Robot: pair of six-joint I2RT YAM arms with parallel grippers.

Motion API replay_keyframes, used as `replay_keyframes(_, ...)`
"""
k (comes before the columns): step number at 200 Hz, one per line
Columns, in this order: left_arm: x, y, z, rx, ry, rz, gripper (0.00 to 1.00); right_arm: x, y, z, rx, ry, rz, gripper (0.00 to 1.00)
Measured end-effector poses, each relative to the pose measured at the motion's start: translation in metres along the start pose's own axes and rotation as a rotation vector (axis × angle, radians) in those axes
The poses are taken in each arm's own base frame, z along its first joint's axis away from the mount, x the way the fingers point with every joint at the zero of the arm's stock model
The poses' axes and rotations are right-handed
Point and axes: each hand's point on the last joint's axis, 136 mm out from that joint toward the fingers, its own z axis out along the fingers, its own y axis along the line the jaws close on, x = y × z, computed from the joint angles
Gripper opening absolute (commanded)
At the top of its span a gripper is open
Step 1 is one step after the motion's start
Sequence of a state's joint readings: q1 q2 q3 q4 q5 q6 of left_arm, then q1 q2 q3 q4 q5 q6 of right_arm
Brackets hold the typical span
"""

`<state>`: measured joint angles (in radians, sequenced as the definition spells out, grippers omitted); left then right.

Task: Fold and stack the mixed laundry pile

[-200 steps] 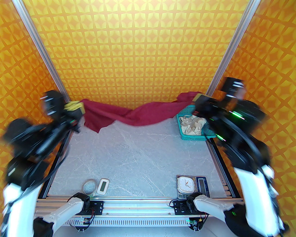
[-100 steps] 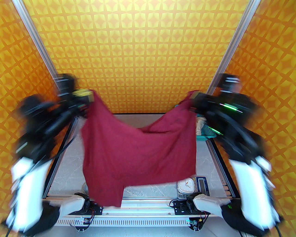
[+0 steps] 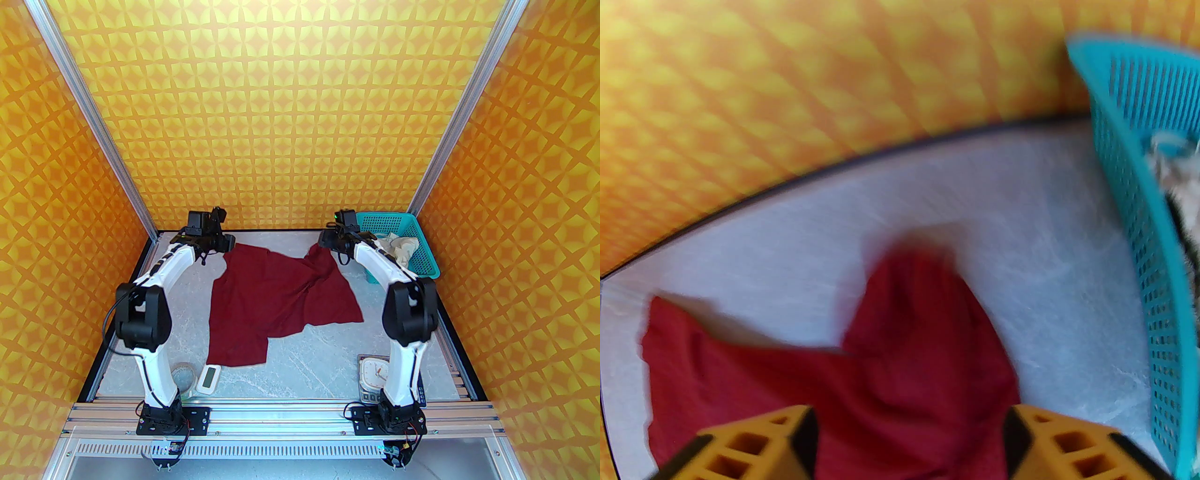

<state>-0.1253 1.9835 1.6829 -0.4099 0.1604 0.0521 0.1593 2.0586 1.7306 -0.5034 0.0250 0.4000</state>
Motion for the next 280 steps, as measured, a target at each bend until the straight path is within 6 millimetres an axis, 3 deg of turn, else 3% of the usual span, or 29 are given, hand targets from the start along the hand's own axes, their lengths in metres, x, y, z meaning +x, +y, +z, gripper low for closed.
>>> replay_keyframes(18, 0.006, 0.003, -0.016, -0.026, 0.002, -0.054, 0.84, 0.002, -0.011, -0.016, 0.009, -0.001, 0.020, 0.79)
replay_keyframes(32, 0.022, 0.000, -0.045, -0.044, 0.020, -0.125, 0.86, 0.014, -0.017, -0.043, 0.012, 0.005, 0.025, 0.80)
replay_keyframes(57, 0.066, -0.005, -0.094, -0.069, 0.062, -0.263, 0.89, 0.042, -0.033, -0.096, 0.008, 0.004, 0.054, 0.84)
replay_keyframes(70, 0.104, -0.009, -0.115, -0.084, 0.106, -0.337, 0.91, 0.067, -0.056, -0.118, 0.013, 0.015, 0.097, 0.84)
replay_keyframes(86, 0.149, -0.013, -0.123, -0.096, 0.184, -0.401, 0.90, 0.097, -0.090, -0.125, 0.046, 0.055, 0.167, 0.84)
replay_keyframes(103, 0.201, -0.017, -0.121, -0.110, 0.302, -0.451, 0.88, 0.138, -0.126, -0.117, 0.104, 0.145, 0.238, 0.81)
replay_keyframes(120, 0.236, -0.020, -0.119, -0.122, 0.407, -0.484, 0.88, 0.171, -0.140, -0.110, 0.130, 0.238, 0.277, 0.78)
replay_keyframes(179, 0.263, -0.033, -0.107, -0.107, 0.517, -0.525, 0.80, 0.185, -0.135, -0.092, 0.094, 0.302, 0.300, 0.71)
replay_keyframes(217, 0.283, -0.051, -0.097, -0.093, 0.598, -0.523, 0.79, 0.192, -0.138, -0.085, 0.103, 0.324, 0.302, 0.69)
replay_keyframes(240, 0.289, -0.052, -0.096, -0.119, 0.609, -0.518, 0.78, 0.195, -0.139, -0.083, 0.106, 0.334, 0.300, 0.63)
replay_keyframes(280, 0.295, -0.053, -0.091, -0.188, 0.624, -0.484, 0.82, 0.204, -0.142, -0.076, 0.119, 0.369, 0.305, 0.61)
